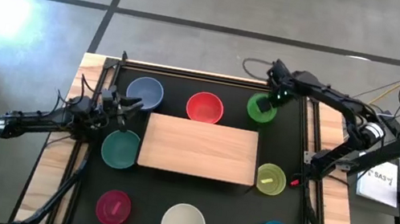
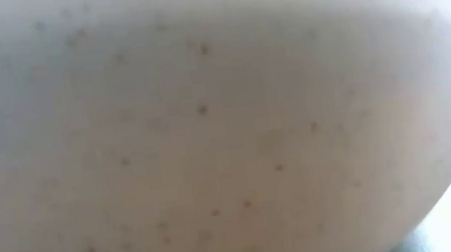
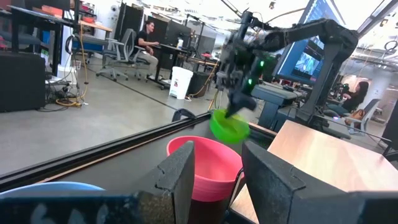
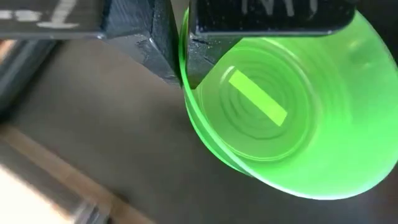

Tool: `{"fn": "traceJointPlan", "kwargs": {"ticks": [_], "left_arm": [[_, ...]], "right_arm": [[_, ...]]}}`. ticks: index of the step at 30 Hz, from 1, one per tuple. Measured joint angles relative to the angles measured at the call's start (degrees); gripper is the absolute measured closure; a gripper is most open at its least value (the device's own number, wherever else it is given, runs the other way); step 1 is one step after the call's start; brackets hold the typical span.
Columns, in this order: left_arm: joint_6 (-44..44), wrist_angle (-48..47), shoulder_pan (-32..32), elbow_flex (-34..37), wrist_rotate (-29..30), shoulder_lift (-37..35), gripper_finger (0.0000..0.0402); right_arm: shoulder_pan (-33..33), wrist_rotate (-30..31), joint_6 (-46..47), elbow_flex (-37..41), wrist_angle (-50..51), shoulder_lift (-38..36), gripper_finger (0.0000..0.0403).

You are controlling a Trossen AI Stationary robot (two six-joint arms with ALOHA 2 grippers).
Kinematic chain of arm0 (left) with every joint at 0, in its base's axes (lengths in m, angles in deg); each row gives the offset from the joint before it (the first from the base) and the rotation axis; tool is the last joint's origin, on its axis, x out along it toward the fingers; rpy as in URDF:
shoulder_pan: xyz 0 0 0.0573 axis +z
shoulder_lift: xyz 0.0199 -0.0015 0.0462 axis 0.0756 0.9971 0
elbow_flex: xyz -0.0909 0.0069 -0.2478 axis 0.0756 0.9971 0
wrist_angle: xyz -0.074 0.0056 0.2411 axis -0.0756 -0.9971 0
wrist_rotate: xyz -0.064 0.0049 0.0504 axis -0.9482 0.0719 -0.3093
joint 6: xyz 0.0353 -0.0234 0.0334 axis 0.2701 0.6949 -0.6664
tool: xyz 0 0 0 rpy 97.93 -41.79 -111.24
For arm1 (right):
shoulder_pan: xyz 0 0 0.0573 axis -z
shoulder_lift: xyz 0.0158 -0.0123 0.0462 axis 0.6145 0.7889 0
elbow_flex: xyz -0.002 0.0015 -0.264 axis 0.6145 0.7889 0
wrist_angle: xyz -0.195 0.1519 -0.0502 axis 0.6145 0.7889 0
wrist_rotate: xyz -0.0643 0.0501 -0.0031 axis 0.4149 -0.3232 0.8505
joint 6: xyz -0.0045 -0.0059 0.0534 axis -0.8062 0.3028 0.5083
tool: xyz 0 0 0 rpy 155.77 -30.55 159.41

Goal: Place and stack bowls onto a shelf
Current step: Put the small green bowl on the shelf

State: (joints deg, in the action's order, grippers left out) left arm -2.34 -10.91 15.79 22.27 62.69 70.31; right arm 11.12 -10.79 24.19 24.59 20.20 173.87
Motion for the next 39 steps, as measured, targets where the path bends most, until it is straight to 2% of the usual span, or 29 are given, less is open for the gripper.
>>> {"fn": "traceJointPlan", "kwargs": {"ticks": [3, 8, 15, 19, 30, 36, 39], "left_arm": [[0.0, 0.0, 0.0, 0.0, 0.0, 0.0, 0.0285], [0.0, 0.0, 0.0, 0.0, 0.0, 0.0, 0.0285], [0.0, 0.0, 0.0, 0.0, 0.0, 0.0, 0.0285], [0.0, 0.0, 0.0, 0.0, 0.0, 0.0, 0.0285], [0.0, 0.0, 0.0, 0.0, 0.0, 0.0, 0.0285], [0.0, 0.0, 0.0, 0.0, 0.0, 0.0, 0.0285], [0.0, 0.0, 0.0, 0.0, 0.0, 0.0, 0.0285]], "right_arm": [[0.0, 1.9, 0.4, -5.2, -0.5, -0.5, 0.0395], [-0.2, 1.1, 2.1, -13.7, -1.6, -1.4, 0.0395], [-3.2, -14.2, 7.9, -21.1, -1.6, -2.0, 0.0395], [-9.0, -17.6, 9.3, -21.3, 0.6, -2.0, 0.0394], [-28.9, -17.6, 14.6, -21.3, 13.0, -3.8, 0.0394], [-38.4, -15.9, 18.2, -21.2, 14.8, -3.3, 0.0394], [-41.2, -12.0, 20.3, -21.2, 16.1, -2.9, 0.0394]]}}
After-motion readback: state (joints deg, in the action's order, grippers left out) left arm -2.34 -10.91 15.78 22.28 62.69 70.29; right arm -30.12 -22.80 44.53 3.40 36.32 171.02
